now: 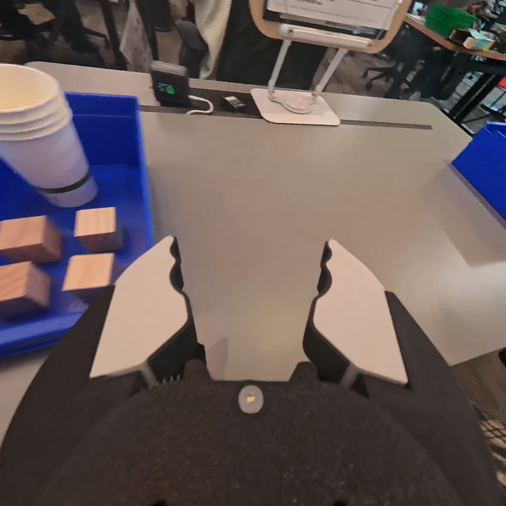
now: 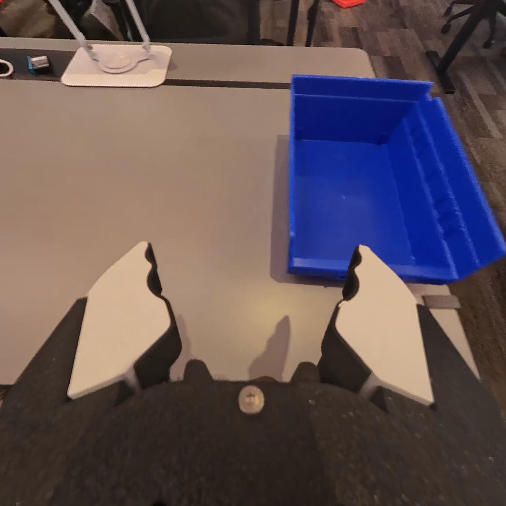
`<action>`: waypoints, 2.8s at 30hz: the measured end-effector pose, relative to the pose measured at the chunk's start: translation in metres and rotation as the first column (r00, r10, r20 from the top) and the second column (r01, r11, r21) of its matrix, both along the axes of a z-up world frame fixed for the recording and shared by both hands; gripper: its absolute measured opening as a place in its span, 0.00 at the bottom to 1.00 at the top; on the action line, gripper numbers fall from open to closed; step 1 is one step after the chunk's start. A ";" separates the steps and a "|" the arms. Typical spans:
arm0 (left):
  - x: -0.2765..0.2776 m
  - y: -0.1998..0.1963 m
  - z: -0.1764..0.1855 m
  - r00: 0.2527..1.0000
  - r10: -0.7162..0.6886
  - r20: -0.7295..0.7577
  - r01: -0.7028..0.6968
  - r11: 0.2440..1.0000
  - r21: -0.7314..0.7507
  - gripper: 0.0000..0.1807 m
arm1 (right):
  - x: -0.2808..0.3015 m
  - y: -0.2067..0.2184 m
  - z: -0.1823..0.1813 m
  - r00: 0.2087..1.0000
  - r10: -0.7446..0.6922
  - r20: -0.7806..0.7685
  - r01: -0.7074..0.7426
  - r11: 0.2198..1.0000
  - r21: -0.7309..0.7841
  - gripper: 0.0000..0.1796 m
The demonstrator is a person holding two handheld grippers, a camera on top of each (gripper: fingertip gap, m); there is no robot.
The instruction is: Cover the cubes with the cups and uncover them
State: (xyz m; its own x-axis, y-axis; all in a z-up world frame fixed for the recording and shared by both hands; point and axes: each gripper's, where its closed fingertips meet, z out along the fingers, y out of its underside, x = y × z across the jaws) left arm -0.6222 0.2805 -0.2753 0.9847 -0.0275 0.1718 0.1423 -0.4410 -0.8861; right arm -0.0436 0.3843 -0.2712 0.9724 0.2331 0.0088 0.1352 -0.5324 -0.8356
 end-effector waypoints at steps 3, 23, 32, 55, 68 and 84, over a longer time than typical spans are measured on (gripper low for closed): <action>0.036 0.029 -0.011 0.997 -0.071 0.002 0.071 0.997 -0.029 0.53 | -0.040 0.014 -0.011 0.998 0.062 -0.011 -0.062 0.998 -0.019 0.72; 0.086 0.156 -0.146 0.993 -0.114 -0.017 0.102 0.939 -0.327 0.54 | -0.173 0.109 -0.147 0.988 0.130 0.085 -0.102 0.957 -0.270 0.72; 0.086 0.154 -0.147 0.992 -0.124 0.021 0.124 0.942 -0.311 0.58 | -0.174 0.116 -0.173 0.992 0.110 0.061 -0.088 0.952 -0.293 0.81; 0.082 0.132 -0.160 0.977 -0.140 -0.160 0.066 0.915 -0.397 0.65 | -0.173 0.115 -0.173 0.995 0.084 0.061 -0.063 0.954 -0.293 0.81; 0.086 0.132 -0.161 0.973 -0.166 -0.160 0.088 0.909 -0.406 0.70 | -0.173 0.115 -0.173 0.995 0.084 0.061 -0.063 0.954 -0.293 0.81; 0.087 0.132 -0.162 0.972 -0.170 -0.160 0.092 0.908 -0.409 0.70 | -0.173 0.114 -0.173 0.994 0.085 0.061 -0.064 0.954 -0.292 0.81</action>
State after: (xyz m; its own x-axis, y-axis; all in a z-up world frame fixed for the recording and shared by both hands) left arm -0.5352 0.4126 -0.4371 0.9919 -0.1270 0.0080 -0.0927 -0.7640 -0.6385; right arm -0.2170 0.4987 -0.4443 0.9514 0.3078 -0.0001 0.2381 -0.7360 -0.6338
